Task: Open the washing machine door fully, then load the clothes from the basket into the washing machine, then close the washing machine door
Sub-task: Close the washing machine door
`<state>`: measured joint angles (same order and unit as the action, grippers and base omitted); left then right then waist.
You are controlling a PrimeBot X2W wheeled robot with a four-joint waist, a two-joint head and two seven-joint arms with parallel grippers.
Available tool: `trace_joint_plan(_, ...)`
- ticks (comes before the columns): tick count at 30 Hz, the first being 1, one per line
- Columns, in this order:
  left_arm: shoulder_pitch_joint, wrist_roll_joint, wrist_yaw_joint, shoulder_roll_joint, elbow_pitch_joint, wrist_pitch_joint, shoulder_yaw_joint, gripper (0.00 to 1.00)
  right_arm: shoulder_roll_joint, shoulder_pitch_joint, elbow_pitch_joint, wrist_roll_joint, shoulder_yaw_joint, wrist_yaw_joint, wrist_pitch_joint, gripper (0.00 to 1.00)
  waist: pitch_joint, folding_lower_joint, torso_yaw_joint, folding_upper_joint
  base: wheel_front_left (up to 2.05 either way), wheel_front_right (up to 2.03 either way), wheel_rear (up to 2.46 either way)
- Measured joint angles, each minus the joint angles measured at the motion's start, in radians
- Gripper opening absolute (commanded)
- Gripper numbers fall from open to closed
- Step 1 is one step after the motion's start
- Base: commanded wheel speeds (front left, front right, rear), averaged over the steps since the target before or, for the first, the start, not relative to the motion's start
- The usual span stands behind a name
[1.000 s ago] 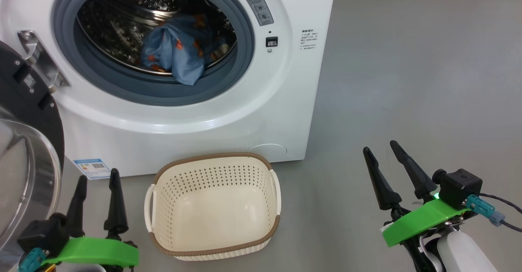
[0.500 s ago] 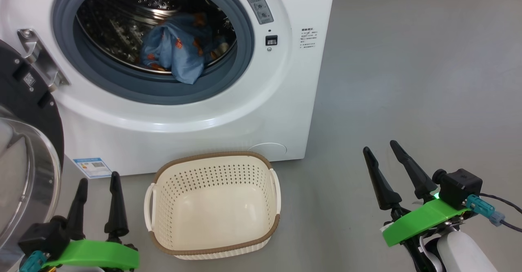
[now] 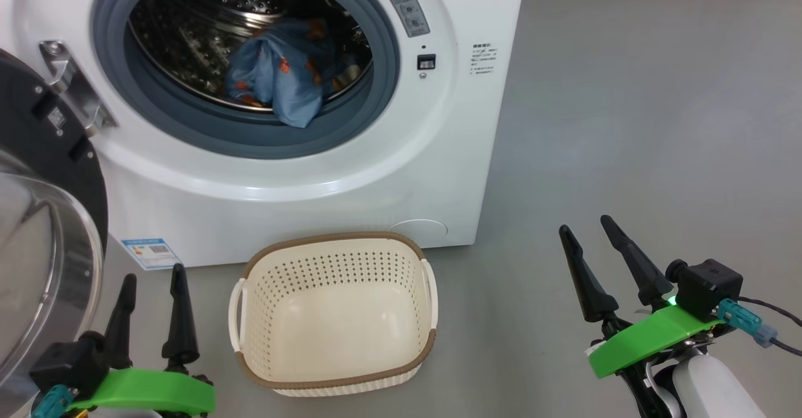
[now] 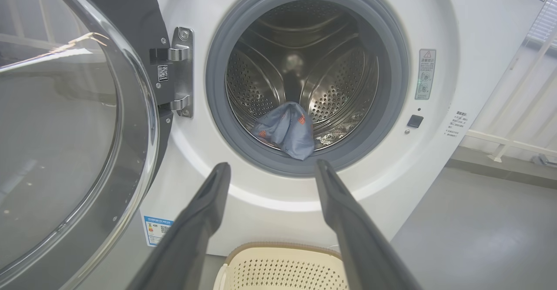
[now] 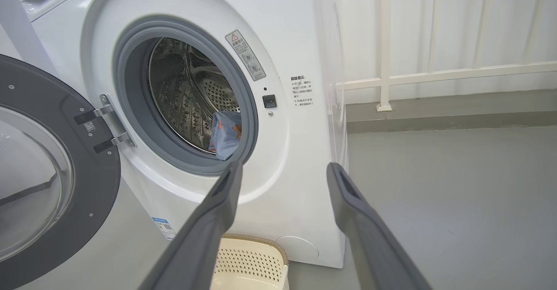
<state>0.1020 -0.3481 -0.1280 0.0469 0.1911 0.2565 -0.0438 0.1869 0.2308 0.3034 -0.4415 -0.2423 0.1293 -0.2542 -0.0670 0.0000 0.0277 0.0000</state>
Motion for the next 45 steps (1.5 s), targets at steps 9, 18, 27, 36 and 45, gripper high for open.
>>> trace_joint_plan(9, 0.0, 0.0, 0.0, 0.0, 0.001, 0.0, 0.004, 1.0, 0.0, 0.0, 0.0, 0.0, 0.004, 0.0, 0.0, 1.0, -0.001, 0.0, -0.046, 0.0, 0.0, 0.0, 0.0)
trace_joint_plan(18, 0.0, 0.02, 0.0, 0.0, 0.003, 0.0, 0.003, 1.0, 0.0, 0.0, 0.006, -0.004, -0.012, 0.0, 0.0, 1.0, 0.007, 0.0, -0.125, 0.0, 0.0, 0.0, 0.0)
trace_joint_plan(27, -0.001, 0.029, 0.0, 0.0, 0.014, 0.0, 0.003, 1.0, 0.0, 0.0, 0.015, -0.01, -0.027, 0.0, 0.0, 1.0, 0.021, 0.0, -0.226, 0.0001, 0.0, 0.0, 0.0)
trace_joint_plan(36, -0.013, 0.037, 0.0, 0.001, 0.027, 0.0, 0.007, 1.0, 0.001, -0.018, 0.022, -0.018, -0.045, 0.0, 0.0, 1.0, 0.036, 0.0, -0.328, 0.0001, 0.0, 0.0, 0.0)
trace_joint_plan(45, -0.025, 0.044, 0.009, 0.001, 0.028, 0.0, 0.014, 1.0, 0.0, -0.023, 0.027, -0.019, -0.052, 0.0, 0.0, 1.0, 0.05, 0.0, -0.416, 0.0, 0.0, 0.0, 0.0)
